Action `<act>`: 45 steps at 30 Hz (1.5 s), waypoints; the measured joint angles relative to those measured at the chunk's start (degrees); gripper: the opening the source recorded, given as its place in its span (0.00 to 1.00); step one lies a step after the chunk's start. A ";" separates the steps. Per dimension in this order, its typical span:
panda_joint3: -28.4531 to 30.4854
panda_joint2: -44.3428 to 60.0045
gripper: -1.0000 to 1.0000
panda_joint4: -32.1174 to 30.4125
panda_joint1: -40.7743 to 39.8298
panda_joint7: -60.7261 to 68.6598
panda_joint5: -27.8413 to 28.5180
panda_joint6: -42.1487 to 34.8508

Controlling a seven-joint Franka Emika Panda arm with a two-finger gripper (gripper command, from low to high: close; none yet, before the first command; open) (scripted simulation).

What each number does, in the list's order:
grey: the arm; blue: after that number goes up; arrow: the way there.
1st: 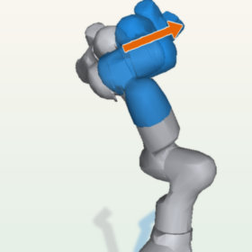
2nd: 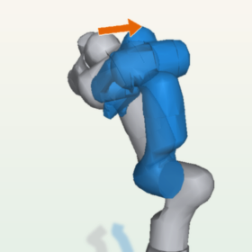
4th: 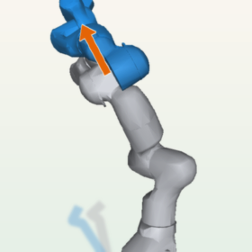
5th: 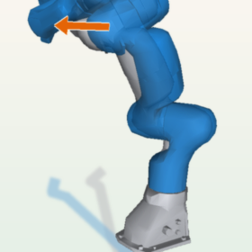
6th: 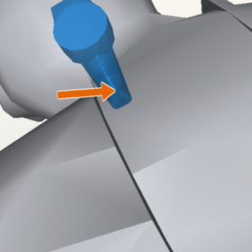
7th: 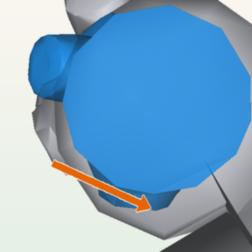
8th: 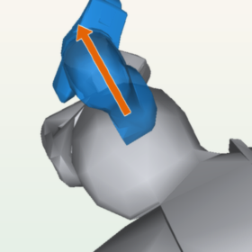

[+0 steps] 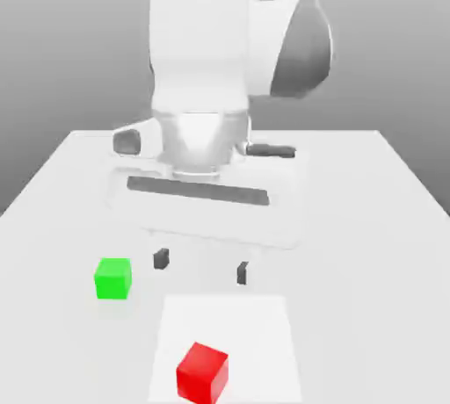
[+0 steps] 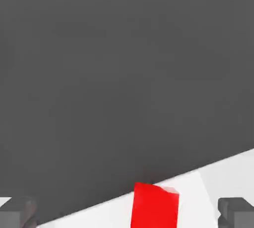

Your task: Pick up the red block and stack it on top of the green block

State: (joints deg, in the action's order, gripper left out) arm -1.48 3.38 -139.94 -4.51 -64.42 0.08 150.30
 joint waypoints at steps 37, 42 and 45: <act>13.22 -13.99 0.00 -28.12 -20.45 -17.75 5.22 7.34; 12.90 -4.07 0.00 -27.98 -19.56 -14.28 0.00 17.00; 12.49 -2.89 1.00 -27.94 -19.16 -13.68 -0.88 18.12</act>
State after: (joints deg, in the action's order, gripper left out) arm 11.01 0.49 -167.88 -23.67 -78.10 -0.80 168.42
